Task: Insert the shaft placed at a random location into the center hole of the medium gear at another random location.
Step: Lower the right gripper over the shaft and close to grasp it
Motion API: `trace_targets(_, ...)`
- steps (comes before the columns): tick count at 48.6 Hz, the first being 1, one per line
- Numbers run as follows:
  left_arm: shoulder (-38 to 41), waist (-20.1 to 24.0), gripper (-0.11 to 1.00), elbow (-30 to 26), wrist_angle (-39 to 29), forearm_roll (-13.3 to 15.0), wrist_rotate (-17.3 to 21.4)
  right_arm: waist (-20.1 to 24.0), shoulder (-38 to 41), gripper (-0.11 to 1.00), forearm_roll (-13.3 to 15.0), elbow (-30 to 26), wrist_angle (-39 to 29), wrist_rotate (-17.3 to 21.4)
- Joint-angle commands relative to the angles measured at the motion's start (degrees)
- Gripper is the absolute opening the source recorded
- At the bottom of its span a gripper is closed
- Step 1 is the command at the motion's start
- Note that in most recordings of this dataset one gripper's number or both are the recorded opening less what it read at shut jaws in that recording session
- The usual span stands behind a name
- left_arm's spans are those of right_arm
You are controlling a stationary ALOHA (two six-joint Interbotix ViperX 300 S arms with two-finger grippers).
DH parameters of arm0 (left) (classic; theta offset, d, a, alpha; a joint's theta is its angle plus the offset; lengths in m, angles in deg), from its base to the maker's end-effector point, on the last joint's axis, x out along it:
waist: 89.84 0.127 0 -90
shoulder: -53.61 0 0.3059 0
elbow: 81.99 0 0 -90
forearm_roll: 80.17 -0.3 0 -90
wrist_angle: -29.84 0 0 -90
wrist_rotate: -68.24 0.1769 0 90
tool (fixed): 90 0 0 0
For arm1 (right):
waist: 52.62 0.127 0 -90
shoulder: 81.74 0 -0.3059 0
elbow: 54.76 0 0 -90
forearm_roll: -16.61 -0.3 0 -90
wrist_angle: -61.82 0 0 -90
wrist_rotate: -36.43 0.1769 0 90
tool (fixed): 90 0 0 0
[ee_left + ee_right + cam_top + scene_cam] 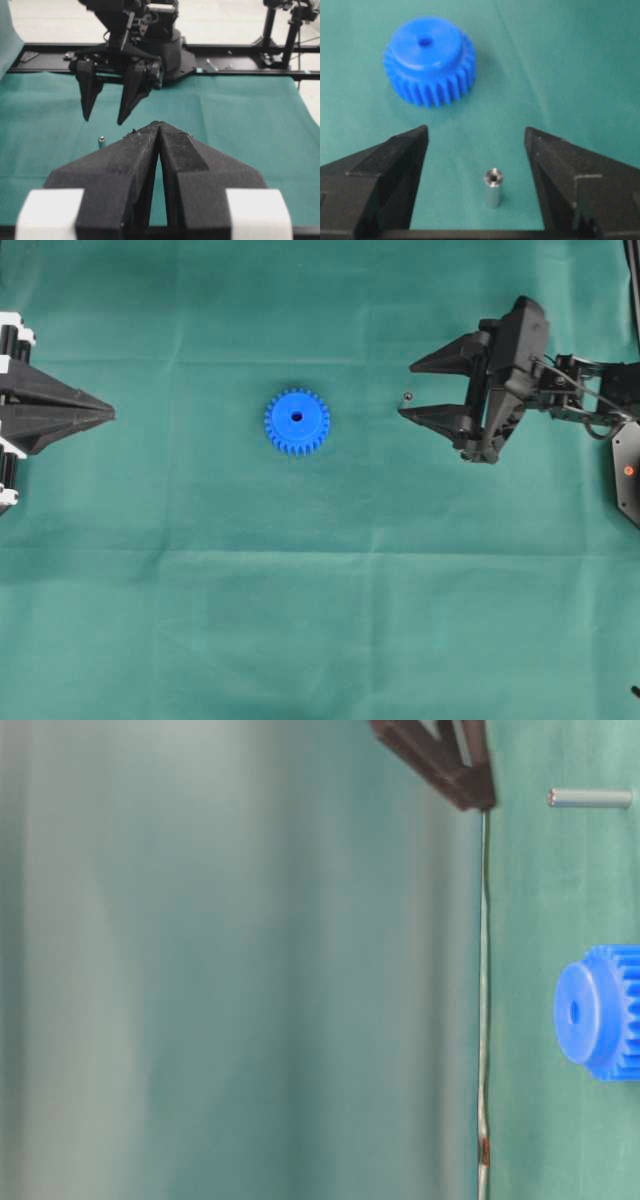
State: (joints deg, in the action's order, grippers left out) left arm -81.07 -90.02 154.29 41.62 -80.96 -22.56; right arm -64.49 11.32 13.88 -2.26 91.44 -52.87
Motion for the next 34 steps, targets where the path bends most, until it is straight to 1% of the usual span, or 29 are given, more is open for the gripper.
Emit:
trace_targets(1, 0.3, 0.1, 0.03, -1.4, 0.1, -0.1, -0.1, -0.5, 2.2, 0.78, -0.7, -0.6, 2.7, -0.9)
trace_targets(8, 0.3, 0.1, 0.03, -1.4, 0.0, -0.1, -0.1, -0.5, 6.5, 0.77, -1.2, -0.5, 4.9, -0.9)
trace_targets(14, 0.3, 0.1, 0.03, -1.4, -0.1, -0.1, -0.1, -0.5, 8.5, 0.77, -1.5, -0.5, 6.1, -0.9)
trace_targets(27, 0.3, 0.1, 0.03, -1.4, -0.9, -0.1, -0.1, -0.5, 9.1, 0.75, -1.5, -0.4, 7.1, -0.9)
trace_targets(31, 0.3, 0.1, 0.03, -1.4, -0.9, -0.1, -0.2, -0.5, 9.1, 0.68, -1.5, -0.4, 7.6, -1.0)
trace_targets(34, 0.3, 0.1, 0.03, -1.4, -0.9, -0.1, -0.1, -0.5, 9.1, 0.52, -1.4, -0.4, 8.1, -1.0)
